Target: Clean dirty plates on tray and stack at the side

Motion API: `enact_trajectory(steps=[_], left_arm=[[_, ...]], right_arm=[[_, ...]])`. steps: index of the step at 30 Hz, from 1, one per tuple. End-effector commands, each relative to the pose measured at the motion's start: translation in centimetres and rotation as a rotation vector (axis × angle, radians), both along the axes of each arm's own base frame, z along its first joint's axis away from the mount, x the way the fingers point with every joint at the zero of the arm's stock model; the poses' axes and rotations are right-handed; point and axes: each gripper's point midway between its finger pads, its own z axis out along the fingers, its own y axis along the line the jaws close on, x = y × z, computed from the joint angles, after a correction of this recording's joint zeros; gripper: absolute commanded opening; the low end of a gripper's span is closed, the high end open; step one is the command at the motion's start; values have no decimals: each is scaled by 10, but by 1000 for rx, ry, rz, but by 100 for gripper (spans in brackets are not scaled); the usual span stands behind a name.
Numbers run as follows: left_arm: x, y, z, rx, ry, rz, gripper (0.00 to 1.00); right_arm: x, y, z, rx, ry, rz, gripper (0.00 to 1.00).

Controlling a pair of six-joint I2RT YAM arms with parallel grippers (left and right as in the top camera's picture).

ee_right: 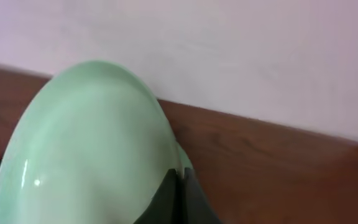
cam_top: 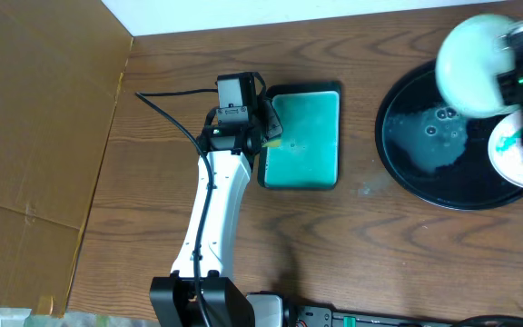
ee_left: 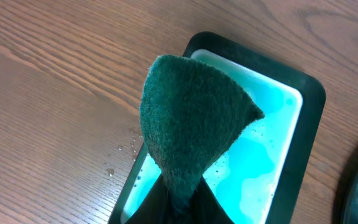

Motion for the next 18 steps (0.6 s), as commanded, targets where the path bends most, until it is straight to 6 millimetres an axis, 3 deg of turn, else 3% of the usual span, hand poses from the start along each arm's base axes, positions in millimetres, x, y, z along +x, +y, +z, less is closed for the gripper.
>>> enact_trajectory(steps=[1,7,10,14,18], left_arm=[[-1,4,-1,10,4,17,7],[-1,4,-1,10,4,17,7],[-1,4,-1,8,3,20,7],[0,4,-1,8,3,20,7],[0,4,-1,8,3,20,7]], right_arm=[[4,-41,-12,439,59,-7,1],[-2,-149,-55,759,121,-239,1],[-12,-199,-86,798,143,-371,1],[-20,-242,-124,875,155,-501,1],[-18,-262,-146,880,144,-536,1]])
